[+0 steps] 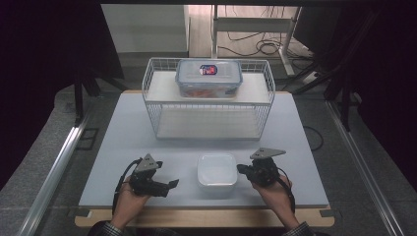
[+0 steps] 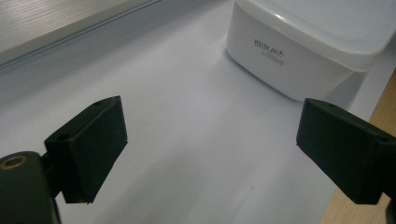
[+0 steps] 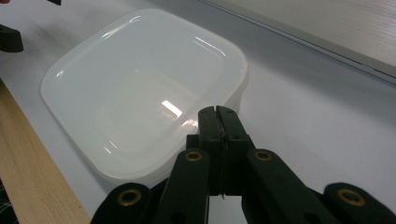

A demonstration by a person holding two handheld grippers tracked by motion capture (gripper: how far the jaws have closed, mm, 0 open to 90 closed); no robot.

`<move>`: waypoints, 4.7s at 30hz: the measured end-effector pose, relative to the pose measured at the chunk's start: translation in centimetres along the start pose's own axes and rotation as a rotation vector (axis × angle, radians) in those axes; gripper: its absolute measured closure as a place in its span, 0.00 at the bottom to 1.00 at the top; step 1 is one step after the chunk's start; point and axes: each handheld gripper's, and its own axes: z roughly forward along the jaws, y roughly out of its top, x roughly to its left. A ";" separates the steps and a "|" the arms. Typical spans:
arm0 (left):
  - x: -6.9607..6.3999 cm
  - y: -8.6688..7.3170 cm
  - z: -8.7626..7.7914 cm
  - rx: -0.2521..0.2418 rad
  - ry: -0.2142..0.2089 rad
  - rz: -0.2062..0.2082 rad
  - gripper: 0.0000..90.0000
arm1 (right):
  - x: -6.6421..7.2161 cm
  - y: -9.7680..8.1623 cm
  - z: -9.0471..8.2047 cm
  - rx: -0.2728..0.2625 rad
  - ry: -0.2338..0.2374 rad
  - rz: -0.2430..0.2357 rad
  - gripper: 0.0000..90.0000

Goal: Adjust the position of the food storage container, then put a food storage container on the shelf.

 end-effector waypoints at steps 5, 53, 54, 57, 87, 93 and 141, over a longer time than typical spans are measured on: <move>0.0 0.0 0.0 0.000 -0.006 -0.005 0.09 | -0.5 -0.2 -0.4 -0.009 -0.002 0.002 0.85; -3.1 6.8 6.0 0.052 -0.123 0.029 0.10 | -0.2 2.1 1.7 0.029 0.075 -0.001 0.26; -3.1 6.6 6.2 0.058 -0.131 0.022 0.10 | -0.2 2.1 1.8 0.037 0.073 -0.001 0.26; -3.1 6.2 6.7 0.083 -0.199 0.006 0.10 | -0.3 1.7 2.0 0.056 0.095 0.032 0.26; -3.0 4.9 3.7 -0.051 -0.162 -0.210 0.88 | 1.3 0.8 -0.7 -0.024 -0.004 0.146 0.86; -3.0 4.9 3.6 -0.060 -0.149 -0.201 0.88 | 1.2 0.7 -0.5 -0.044 0.006 0.151 0.86; -1.5 14.8 -2.6 -0.192 -0.054 -0.061 0.88 | 0.7 10.4 -5.3 -0.273 -0.019 0.034 0.86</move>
